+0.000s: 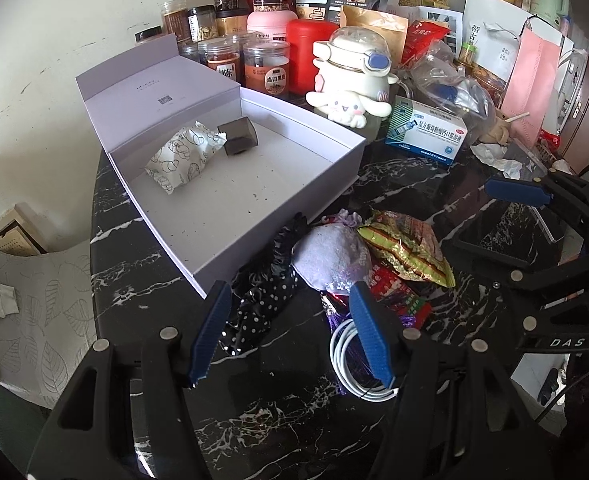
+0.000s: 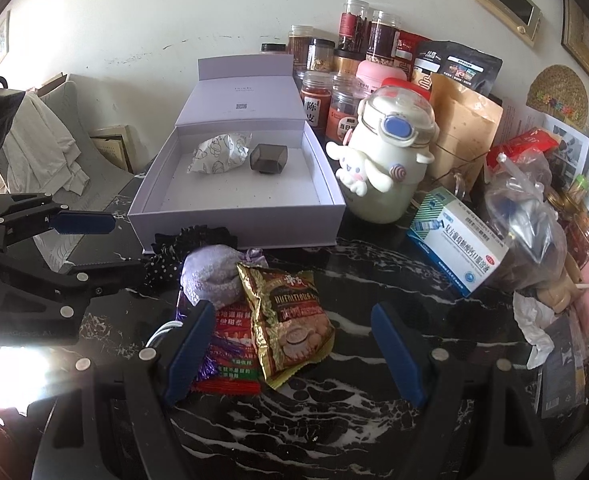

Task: Organize objects
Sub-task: 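Grasp the white coiled cable with the left tool while the right tool grasps the brown snack bag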

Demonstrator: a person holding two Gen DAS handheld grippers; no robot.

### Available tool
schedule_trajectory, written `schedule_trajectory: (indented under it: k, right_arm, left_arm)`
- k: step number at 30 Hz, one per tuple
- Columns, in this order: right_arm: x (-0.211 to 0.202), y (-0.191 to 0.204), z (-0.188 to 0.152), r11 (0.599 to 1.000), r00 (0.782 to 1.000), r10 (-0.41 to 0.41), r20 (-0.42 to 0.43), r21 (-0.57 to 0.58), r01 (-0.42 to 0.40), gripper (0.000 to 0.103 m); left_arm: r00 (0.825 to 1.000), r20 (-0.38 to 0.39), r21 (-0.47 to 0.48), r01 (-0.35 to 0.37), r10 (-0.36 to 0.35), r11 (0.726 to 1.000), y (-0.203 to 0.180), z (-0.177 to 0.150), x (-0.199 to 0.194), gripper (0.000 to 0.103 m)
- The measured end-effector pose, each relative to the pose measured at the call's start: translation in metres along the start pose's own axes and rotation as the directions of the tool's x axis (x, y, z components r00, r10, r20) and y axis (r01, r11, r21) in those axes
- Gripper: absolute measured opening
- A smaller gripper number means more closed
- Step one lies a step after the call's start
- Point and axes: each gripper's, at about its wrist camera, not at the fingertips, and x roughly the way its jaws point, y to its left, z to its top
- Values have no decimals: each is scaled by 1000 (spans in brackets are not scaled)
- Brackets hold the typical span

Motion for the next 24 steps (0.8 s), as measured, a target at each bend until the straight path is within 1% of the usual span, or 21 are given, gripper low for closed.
schedule_trajectory:
  k: [3, 10, 14, 16, 17, 18, 20, 24]
  right_arm:
    - [4, -1, -8, 1000, 1000, 15, -11, -2, -15, 81]
    - [11, -5, -20, 999, 999, 36, -31, -4, -36, 81]
    - [19, -8, -27, 999, 997, 53, -54, -2, -54, 81]
    - [24, -9, -30, 998, 996, 60, -67, 2, -60, 81]
    - [27, -10, -32, 998, 995, 65, -72, 4, -65, 81]
    - [29, -11, -33, 998, 995, 70, -76, 6, -69, 81]
    - [33, -13, -36, 997, 993, 83, -82, 8, -83, 81]
    - [37, -17, -36, 996, 993, 93, -78, 12, -92, 81]
  left_arm:
    - [1000, -8, 15, 3, -3, 1000, -5, -6, 5, 60]
    - [998, -35, 23, 47, -46, 999, -15, -18, 14, 60]
    - [997, -60, 37, 48, -45, 998, -19, -22, 22, 60]
    - [996, -67, 36, 59, -57, 998, -19, -25, 24, 60]
    - [995, -71, 37, 67, -65, 997, -20, -26, 25, 61]
    - [995, -74, 41, 74, -71, 996, -21, -27, 27, 65]
    - [995, -76, 58, 75, -70, 996, -24, -30, 28, 68]
    - [993, -74, 83, 94, -88, 992, -31, -36, 29, 70]
